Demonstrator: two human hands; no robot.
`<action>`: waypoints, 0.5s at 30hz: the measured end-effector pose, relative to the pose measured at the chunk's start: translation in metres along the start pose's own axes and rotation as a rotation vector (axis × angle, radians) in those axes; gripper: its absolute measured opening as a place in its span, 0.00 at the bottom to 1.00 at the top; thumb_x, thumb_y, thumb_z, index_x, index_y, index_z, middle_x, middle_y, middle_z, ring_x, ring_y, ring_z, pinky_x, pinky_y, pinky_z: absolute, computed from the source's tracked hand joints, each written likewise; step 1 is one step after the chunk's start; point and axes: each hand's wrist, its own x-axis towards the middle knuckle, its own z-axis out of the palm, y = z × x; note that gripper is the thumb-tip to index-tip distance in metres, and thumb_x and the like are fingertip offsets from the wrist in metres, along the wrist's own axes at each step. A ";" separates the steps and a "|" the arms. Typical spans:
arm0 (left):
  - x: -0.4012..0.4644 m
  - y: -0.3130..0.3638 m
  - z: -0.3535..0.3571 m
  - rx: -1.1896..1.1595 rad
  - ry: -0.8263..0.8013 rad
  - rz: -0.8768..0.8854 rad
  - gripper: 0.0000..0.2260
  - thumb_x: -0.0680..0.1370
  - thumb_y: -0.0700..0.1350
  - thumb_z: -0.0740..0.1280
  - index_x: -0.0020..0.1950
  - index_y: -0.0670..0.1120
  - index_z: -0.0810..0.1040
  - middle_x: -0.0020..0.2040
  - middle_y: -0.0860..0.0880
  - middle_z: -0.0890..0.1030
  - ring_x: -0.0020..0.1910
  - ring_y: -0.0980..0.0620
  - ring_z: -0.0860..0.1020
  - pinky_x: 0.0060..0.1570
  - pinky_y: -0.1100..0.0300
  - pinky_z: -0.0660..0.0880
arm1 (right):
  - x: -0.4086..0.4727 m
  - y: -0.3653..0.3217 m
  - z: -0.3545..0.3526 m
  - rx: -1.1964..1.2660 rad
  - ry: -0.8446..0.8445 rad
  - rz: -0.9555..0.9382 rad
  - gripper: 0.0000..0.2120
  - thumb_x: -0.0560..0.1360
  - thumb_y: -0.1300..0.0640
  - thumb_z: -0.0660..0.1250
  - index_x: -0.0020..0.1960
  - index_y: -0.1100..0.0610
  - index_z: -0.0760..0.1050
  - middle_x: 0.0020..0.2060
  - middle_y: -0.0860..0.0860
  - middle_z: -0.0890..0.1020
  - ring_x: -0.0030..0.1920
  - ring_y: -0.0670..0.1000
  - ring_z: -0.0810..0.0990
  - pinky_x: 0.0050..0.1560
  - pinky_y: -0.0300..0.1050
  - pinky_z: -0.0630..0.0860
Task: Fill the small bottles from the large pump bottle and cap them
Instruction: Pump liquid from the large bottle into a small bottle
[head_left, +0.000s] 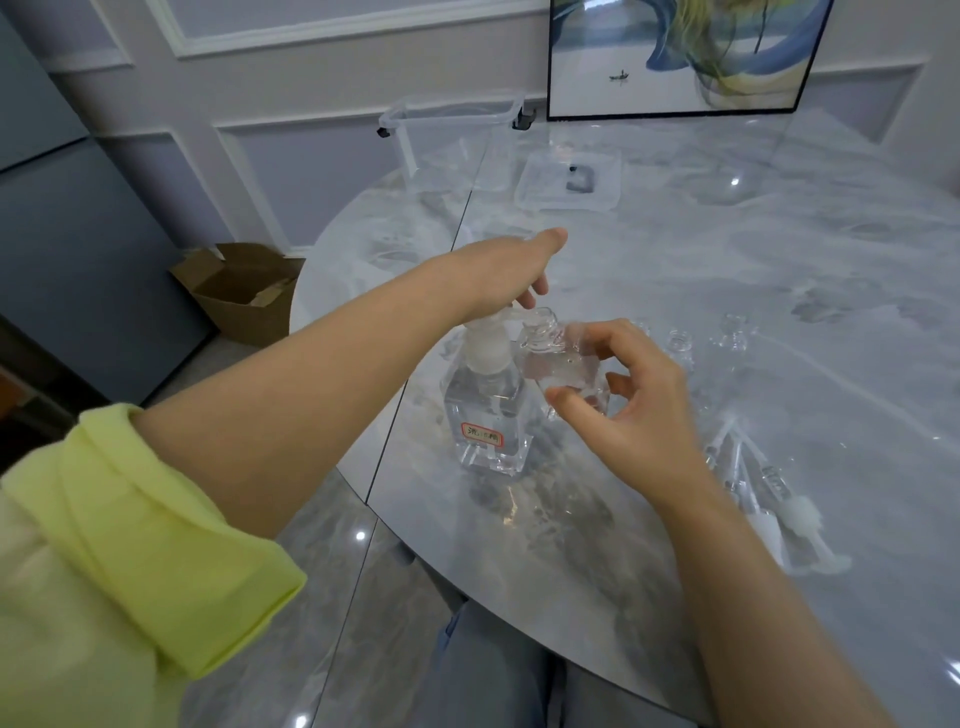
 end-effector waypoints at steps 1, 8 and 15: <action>0.000 0.001 0.001 0.007 -0.018 -0.014 0.29 0.83 0.66 0.47 0.56 0.48 0.81 0.56 0.49 0.83 0.61 0.47 0.78 0.64 0.49 0.68 | 0.001 0.000 0.000 -0.002 0.001 -0.003 0.15 0.69 0.56 0.74 0.56 0.53 0.79 0.50 0.43 0.81 0.52 0.48 0.80 0.49 0.51 0.80; -0.002 0.001 0.001 0.016 -0.025 -0.012 0.30 0.83 0.65 0.47 0.56 0.48 0.82 0.57 0.49 0.82 0.61 0.47 0.77 0.67 0.49 0.68 | 0.000 0.001 0.001 0.014 0.004 0.007 0.15 0.69 0.56 0.74 0.56 0.53 0.79 0.50 0.45 0.82 0.52 0.49 0.80 0.49 0.56 0.80; -0.005 0.007 -0.003 0.017 0.053 0.015 0.29 0.84 0.64 0.47 0.57 0.48 0.81 0.57 0.50 0.83 0.59 0.47 0.79 0.53 0.52 0.67 | 0.000 -0.002 0.000 0.034 0.017 0.000 0.16 0.69 0.56 0.74 0.57 0.53 0.80 0.50 0.42 0.81 0.53 0.48 0.80 0.49 0.53 0.81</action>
